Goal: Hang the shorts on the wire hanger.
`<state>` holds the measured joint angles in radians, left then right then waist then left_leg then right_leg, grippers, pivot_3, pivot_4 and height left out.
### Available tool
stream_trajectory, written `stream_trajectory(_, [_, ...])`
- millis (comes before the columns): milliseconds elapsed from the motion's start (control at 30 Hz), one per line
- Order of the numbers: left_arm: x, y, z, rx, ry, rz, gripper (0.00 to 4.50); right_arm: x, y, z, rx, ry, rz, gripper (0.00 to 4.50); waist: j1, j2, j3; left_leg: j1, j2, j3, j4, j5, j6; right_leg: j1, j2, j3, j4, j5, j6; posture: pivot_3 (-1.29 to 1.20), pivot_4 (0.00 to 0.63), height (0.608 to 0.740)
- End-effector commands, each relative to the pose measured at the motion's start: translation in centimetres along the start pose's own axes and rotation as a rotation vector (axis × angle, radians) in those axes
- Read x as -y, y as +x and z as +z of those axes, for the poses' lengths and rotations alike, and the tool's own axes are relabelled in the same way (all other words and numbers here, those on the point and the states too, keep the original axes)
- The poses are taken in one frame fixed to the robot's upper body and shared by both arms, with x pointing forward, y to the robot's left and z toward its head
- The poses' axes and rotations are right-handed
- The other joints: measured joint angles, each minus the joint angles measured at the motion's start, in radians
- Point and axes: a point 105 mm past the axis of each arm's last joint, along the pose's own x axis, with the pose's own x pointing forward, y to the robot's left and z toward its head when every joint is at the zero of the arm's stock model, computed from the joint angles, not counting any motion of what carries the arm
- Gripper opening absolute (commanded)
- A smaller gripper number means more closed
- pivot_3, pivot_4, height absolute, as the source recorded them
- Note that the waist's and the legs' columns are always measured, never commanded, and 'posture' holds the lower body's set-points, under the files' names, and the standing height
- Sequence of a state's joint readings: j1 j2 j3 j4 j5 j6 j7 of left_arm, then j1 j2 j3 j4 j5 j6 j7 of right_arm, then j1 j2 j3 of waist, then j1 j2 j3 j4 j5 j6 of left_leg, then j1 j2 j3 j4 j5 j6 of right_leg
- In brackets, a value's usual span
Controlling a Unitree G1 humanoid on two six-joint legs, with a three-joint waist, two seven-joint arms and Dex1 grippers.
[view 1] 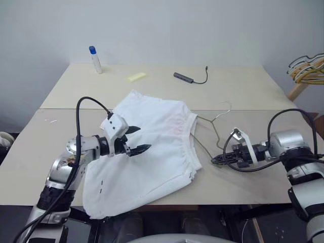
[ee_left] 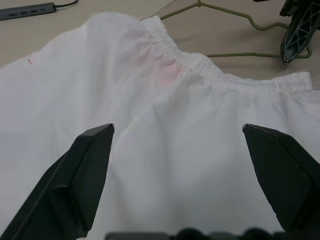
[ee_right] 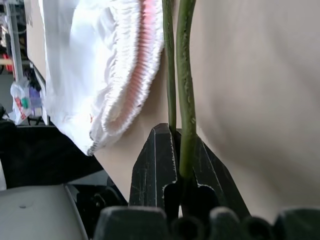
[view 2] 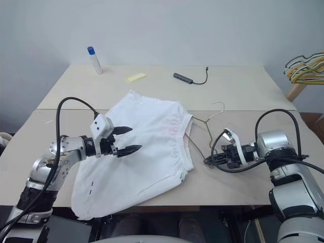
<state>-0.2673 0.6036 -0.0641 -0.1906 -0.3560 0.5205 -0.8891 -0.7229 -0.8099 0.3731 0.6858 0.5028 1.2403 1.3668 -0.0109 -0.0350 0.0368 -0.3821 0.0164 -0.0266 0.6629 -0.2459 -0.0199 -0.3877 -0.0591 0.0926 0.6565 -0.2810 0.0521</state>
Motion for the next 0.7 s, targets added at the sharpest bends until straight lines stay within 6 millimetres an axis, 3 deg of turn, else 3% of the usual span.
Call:
stream_trajectory(33, [0.2,-0.1,1.4,0.046,0.041,0.000,4.47,-0.7,-1.8,0.7,0.073,-0.024,-0.004,0.00,0.001,0.000,0.000,0.000,0.000,0.000,0.000,0.000,0.000,0.000,0.000,0.000,0.000,0.000,0.000,0.03,0.000,0.740])
stream_trajectory(233, [0.1,0.3,1.5,0.055,0.036,-0.016,4.47,-1.2,-2.3,0.6,0.127,-0.063,-0.015,0.00,-0.004,0.000,0.000,0.000,0.000,0.000,0.000,0.000,0.000,0.000,0.000,0.000,0.000,0.000,0.000,-0.01,0.000,0.740])
stream_trajectory(433, [-0.2,1.0,2.5,0.076,0.064,-0.029,4.47,-2.6,-1.9,2.3,0.156,-0.332,-0.118,0.00,-0.014,0.000,0.000,0.000,0.000,0.000,0.000,0.000,0.000,0.000,0.001,0.000,0.000,0.000,0.000,-0.02,0.000,0.740])
stream_trajectory(567, [-1.6,0.0,4.7,0.140,0.097,0.006,4.47,-5.5,-2.2,4.0,0.179,-0.535,-0.173,0.00,-0.018,0.000,0.000,-0.001,0.000,0.000,0.000,0.000,0.000,-0.001,0.000,0.000,0.000,0.000,0.000,-0.01,0.000,0.740])
stream_trajectory(700, [-2.1,-2.2,8.1,0.212,0.164,-0.026,4.47,-8.1,-2.5,4.7,0.191,-0.682,-0.186,0.00,-0.020,0.001,0.000,-0.001,0.000,-0.001,0.000,0.000,0.000,-0.001,0.000,0.000,0.001,0.000,0.000,0.00,0.000,0.740])
